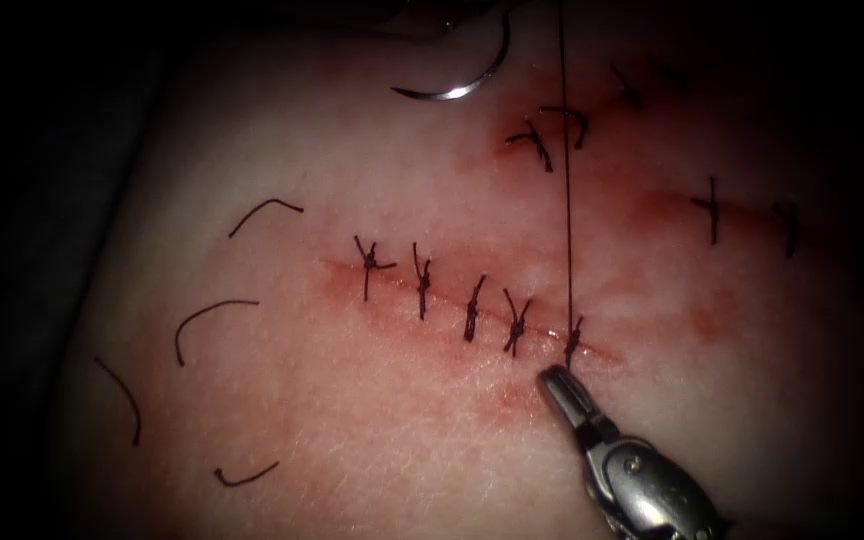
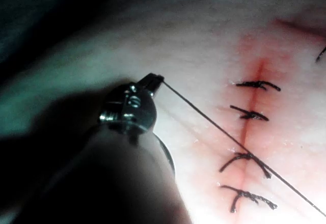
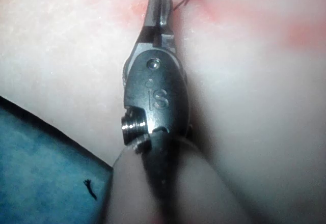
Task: Wound Closure
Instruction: Pull the right tool down and the left tool up to tie the knot, then cut the suture with the right gripper.
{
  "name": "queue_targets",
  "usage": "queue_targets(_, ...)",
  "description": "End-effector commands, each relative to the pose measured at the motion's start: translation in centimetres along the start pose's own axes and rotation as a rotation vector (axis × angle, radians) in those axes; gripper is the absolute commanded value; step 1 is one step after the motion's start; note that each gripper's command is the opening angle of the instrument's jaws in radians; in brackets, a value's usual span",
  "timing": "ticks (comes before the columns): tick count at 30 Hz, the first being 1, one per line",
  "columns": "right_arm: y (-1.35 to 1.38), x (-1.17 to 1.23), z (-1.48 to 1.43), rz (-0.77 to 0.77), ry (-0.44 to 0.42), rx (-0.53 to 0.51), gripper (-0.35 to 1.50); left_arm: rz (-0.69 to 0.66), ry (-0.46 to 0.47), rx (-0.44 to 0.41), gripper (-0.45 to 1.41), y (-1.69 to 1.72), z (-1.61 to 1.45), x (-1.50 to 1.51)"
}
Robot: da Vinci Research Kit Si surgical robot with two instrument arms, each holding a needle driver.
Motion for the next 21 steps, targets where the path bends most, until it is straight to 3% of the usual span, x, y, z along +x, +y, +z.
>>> queue_targets(1,-0.08,-0.11,-0.02,0.001,0.0,0.004,-0.35,-0.002,0.003,0.007,-0.45,-0.06,0.1,0.0)
queue_targets(12,-0.2,-0.31,-0.17,-0.045,-0.049,0.012,-0.35,-0.013,0.021,0.056,-0.45,-0.46,0.42,-0.08)
queue_targets(18,-0.2,-0.35,-0.18,-0.054,-0.058,0.016,-0.35,-0.01,0.033,0.029,-0.45,-0.38,0.43,-0.18)
queue_targets(20,-0.16,-0.29,-0.17,-0.005,-0.013,0.058,-0.35,0.003,0.01,-0.028,-0.45,-0.18,0.22,-0.22)
queue_targets(21,-0.15,-0.26,-0.17,0.009,-0.007,0.078,-0.25,0.006,0.001,-0.048,-0.45,-0.12,0.14,-0.22)
